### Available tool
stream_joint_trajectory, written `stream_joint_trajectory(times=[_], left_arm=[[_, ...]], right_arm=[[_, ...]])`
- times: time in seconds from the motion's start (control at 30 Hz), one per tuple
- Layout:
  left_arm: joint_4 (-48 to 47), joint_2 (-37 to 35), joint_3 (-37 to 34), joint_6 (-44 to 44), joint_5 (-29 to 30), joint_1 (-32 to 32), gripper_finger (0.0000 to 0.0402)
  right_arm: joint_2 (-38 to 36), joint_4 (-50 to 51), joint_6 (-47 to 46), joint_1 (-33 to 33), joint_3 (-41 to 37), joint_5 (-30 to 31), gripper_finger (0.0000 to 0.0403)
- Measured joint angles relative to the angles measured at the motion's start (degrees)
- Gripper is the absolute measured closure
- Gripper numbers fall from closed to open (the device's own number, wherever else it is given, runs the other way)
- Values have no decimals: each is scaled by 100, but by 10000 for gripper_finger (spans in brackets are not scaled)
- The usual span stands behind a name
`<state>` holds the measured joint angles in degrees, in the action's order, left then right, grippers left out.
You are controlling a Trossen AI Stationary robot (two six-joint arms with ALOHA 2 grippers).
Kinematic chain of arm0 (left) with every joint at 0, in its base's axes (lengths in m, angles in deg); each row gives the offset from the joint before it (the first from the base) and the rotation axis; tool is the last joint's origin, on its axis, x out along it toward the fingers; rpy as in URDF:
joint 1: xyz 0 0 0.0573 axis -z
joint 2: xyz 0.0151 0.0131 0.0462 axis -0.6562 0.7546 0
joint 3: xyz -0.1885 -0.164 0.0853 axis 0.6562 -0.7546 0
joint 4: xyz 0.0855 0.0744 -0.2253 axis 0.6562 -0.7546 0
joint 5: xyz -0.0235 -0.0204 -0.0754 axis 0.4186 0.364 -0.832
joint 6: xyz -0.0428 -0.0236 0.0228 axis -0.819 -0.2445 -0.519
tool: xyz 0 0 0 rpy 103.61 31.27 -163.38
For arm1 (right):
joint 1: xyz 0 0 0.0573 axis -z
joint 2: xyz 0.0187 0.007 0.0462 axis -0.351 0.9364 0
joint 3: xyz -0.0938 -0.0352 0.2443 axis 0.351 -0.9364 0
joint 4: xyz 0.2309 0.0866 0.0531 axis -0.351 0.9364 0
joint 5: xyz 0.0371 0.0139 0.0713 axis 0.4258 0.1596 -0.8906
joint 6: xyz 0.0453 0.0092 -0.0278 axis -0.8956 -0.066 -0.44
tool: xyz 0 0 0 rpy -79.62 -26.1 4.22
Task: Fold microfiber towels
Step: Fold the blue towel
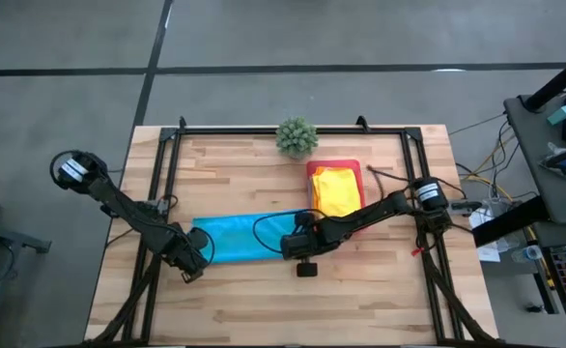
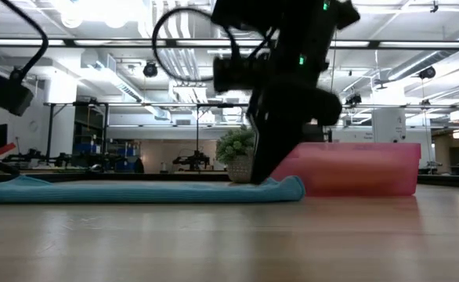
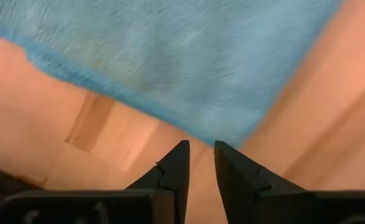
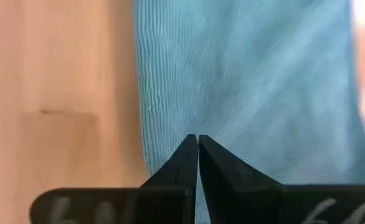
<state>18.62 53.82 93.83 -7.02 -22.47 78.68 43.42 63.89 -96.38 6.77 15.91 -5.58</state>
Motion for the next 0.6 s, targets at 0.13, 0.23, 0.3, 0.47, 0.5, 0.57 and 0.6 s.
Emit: stream_joint_trajectory(times=[0.13, 0.23, 0.3, 0.47, 0.5, 0.57, 0.6], left_arm=[[2, 7, 289, 2, 110, -2, 341], [18, 6, 512, 37, 573, -2, 341], [76, 10, 578, 53, 1064, -7, 341], [544, 37, 598, 296, 1808, -109, 341], [734, 37, 593, 406, 1868, -165, 341], [1168, 55, 573, 646, 2016, -298, 341], [1404, 84, 572, 820, 2088, -380, 341]], right_arm=[[-274, 29, 41, -36, 3, 46, 394], [-437, 102, 47, -124, -20, 221, 394], [-564, 94, 71, -196, -51, 366, 394], [-932, -14, 141, -352, -327, 553, 394], [-1021, -87, 154, -370, -409, 599, 394], [-1210, -439, 256, -387, -618, 637, 394], [-1311, -669, 330, -386, -744, 644, 394]])
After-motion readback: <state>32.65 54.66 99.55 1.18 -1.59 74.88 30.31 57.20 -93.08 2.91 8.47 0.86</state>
